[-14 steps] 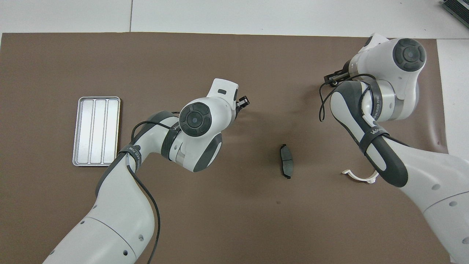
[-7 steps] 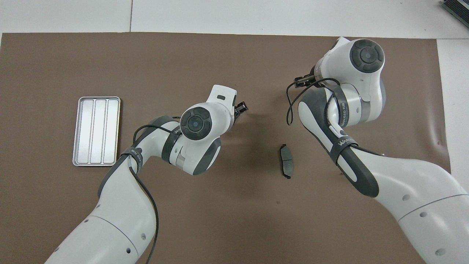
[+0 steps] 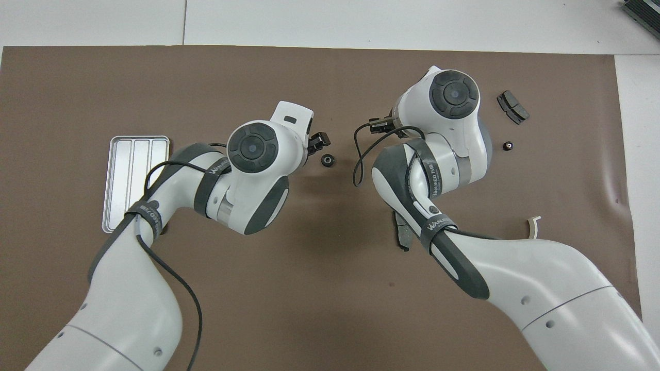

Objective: Place bearing gear from tray to pile

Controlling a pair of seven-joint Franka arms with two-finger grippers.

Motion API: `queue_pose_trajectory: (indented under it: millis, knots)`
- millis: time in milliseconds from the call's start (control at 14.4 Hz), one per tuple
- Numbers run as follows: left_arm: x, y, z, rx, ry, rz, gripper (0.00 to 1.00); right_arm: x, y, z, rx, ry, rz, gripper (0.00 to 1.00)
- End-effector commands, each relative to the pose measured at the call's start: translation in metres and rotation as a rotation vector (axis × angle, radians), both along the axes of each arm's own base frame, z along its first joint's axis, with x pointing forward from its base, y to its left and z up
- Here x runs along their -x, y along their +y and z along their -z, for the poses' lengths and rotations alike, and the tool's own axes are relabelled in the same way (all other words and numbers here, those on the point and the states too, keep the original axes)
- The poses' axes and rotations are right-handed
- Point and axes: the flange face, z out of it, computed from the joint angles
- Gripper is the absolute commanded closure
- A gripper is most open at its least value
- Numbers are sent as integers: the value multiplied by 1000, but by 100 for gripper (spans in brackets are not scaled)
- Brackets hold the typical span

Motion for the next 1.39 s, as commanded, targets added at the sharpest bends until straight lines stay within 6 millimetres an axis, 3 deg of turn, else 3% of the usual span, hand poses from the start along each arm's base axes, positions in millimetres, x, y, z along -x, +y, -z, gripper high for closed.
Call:
queue_pose_trajectory:
  millis: [0,139,348,556,834,1043,1321]
  knots:
    - [-2,74,-38,-84,49,116,0,13,43,-3,-39,-30,39,38]
    - [-10,118,-49,-114,76,186,0,31,84,16,-57,-43,25,38]
    - [-17,191,-58,-139,108,281,0,42,115,37,-85,-76,10,38]
    - [-17,262,-69,-159,142,406,0,54,125,48,-76,-58,-8,38]
    - [-7,337,-99,-171,137,467,0,62,117,62,-49,-17,-7,42]
    - [6,342,-145,-189,73,460,0,66,113,67,-40,-2,-3,54]
    - [27,314,-195,-205,71,509,0,63,108,66,-37,2,5,86]
